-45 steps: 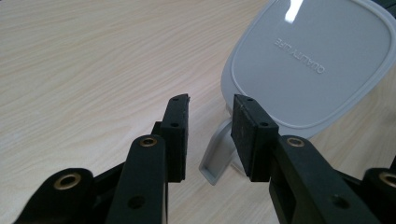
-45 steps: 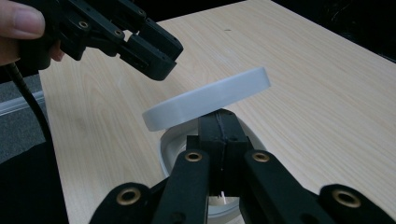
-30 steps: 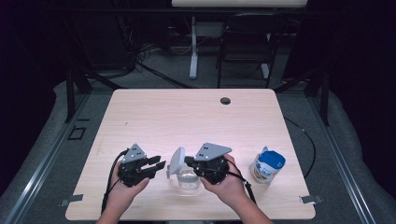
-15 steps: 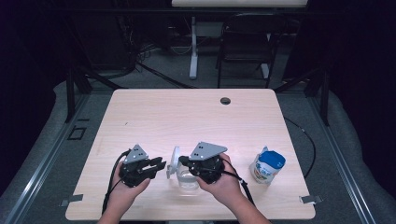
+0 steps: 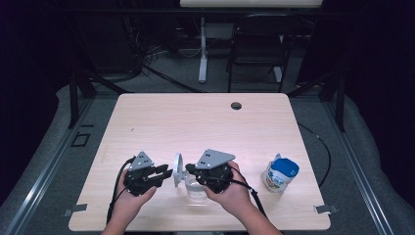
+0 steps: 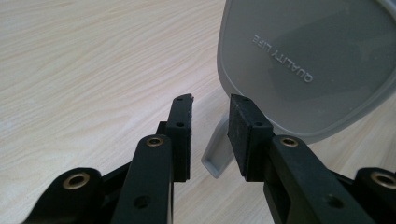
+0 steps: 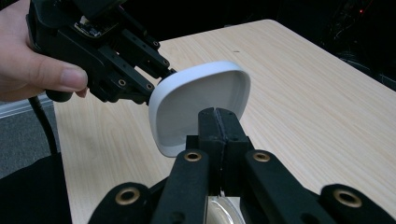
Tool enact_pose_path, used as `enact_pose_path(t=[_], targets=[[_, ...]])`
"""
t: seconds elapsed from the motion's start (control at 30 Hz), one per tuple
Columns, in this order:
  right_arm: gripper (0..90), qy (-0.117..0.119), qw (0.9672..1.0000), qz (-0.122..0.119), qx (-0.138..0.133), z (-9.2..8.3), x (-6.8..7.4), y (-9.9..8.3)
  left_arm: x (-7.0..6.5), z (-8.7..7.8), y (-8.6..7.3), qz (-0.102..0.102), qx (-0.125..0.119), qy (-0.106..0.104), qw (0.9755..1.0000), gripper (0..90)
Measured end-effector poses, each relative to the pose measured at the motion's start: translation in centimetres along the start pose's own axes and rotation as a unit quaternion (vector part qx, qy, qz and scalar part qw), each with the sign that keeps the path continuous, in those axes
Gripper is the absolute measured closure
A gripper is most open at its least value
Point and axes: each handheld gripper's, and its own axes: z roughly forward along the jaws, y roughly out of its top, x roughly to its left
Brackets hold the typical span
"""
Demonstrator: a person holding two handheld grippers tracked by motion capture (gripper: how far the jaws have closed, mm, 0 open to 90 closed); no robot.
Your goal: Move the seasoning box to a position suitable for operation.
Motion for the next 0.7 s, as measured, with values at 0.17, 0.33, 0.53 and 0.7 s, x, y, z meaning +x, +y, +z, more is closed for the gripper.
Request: enact_pose_path(t=[0.17, 0.33, 0.53, 0.7], targets=[[89.7, -0.003, 1.0000, 0.000, -0.001, -0.4, 0.0, -0.1, 0.1, 0.2, -0.2, -0.004, 0.002, -0.001, 1.0000, 70.7], [88.9, -0.010, 0.9999, 0.000, -0.004, -1.1, -0.2, -0.4, 0.2, 0.3, -0.3, -0.006, 0.003, -0.001, 1.0000, 69.8], [87.3, -0.017, 0.9997, 0.014, 0.001, -1.9, -1.0, -1.6, 0.4, 0.3, -0.4, -0.011, -0.003, 0.006, 0.9999, 67.6], [82.5, -0.029, 0.9994, 0.020, -0.001, -2.8, -1.3, -2.4, 0.5, 0.1, -0.4, -0.014, -0.006, 0.010, 0.9998, 64.8]])
